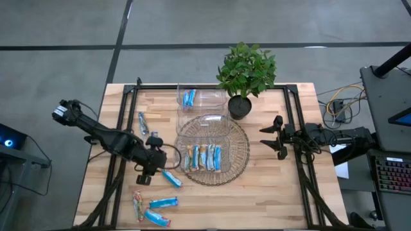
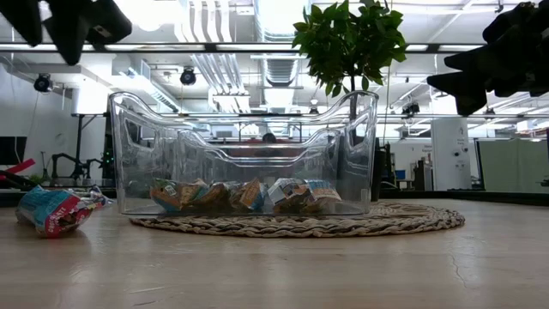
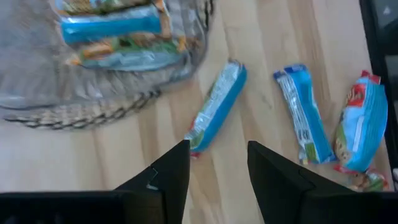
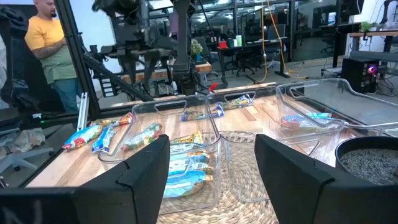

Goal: Pick and place Granola Bars by type
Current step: Put the red granola bar into the top transparent bin

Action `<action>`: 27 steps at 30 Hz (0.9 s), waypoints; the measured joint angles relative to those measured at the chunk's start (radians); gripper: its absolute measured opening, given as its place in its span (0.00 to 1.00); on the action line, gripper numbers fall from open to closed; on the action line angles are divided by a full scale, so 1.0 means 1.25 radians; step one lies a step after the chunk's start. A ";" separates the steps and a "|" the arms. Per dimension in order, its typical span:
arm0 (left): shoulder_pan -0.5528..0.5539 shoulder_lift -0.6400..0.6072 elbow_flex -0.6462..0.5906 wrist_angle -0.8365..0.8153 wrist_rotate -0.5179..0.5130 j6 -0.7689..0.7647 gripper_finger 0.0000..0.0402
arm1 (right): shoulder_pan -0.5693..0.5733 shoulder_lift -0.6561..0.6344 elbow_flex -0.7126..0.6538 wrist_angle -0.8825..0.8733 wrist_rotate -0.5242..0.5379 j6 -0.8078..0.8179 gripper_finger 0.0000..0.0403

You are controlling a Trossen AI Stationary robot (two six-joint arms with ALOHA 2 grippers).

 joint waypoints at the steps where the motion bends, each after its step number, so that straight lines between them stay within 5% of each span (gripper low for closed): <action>1: -0.009 0.002 -0.008 0.000 0.000 -0.007 0.36 | 0.000 0.000 0.000 0.000 0.000 0.000 0.56; 16: -0.211 0.114 -0.052 0.093 0.000 -0.067 0.36 | 0.000 0.000 0.000 0.000 0.000 0.000 0.56; 21: -0.230 0.134 -0.075 0.100 0.002 -0.083 0.44 | 0.000 0.000 0.000 0.000 0.000 0.000 0.56; 27: -0.234 0.151 -0.100 0.110 -0.193 -0.086 0.59 | 0.000 0.000 0.000 0.000 0.000 0.000 0.56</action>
